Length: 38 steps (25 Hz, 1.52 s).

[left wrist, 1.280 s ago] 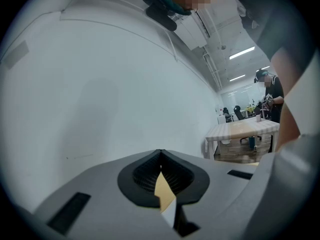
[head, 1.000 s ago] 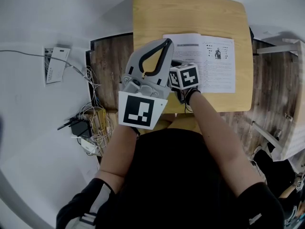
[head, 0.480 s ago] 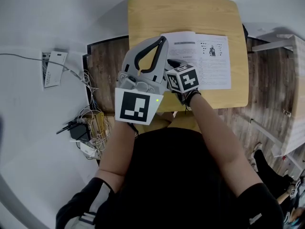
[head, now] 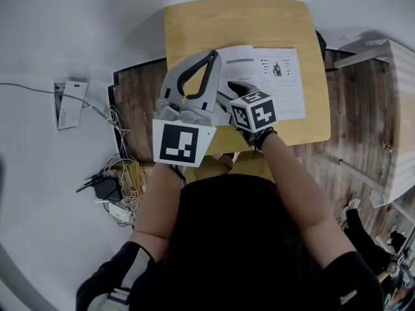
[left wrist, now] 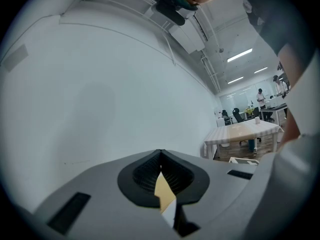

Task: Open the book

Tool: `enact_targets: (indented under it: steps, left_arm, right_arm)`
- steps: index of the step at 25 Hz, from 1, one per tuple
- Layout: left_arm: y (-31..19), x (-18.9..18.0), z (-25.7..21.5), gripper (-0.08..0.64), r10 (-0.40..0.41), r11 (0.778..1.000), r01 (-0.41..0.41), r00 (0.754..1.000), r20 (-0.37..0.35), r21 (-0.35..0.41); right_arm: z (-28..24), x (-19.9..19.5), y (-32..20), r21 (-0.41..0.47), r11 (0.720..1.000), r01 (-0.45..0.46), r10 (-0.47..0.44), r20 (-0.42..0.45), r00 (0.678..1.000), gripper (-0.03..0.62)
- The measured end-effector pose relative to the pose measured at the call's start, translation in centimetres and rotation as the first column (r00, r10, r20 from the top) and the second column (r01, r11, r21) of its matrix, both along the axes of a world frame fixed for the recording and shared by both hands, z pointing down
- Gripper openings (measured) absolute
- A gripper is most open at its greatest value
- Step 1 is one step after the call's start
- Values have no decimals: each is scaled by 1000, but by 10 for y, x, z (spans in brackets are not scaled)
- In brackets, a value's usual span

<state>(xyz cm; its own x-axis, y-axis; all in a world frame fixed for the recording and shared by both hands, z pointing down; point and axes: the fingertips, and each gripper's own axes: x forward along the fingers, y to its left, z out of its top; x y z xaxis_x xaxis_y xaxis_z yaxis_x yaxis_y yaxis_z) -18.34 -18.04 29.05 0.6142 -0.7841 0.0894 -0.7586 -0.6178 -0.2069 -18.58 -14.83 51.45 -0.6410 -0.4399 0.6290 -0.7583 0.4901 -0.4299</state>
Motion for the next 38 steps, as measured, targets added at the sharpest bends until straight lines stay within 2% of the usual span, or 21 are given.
enact_targets:
  steps: [11,23,32,38]
  left_arm:
    - [3,18,-7,11,22,1000,-22,1000,0,6]
    - [11,48,2,11,7,1000,-7,1000,19,-18]
    - [17,70,-1,11,-27,999,27,999,46,-16]
    - [25,89,-6,11,-36,999,37,997,64,-8]
  right_arm:
    - [-70,18,0,153,988,-15,6,56,998,221]
    - [-130,57,4,308,950,-52,2,159,987,221]
    - [-154,100,17,429,903,-36,-15,116,993,221]
    - [-182,128,30,532,847,-16,-39,92,995,221]
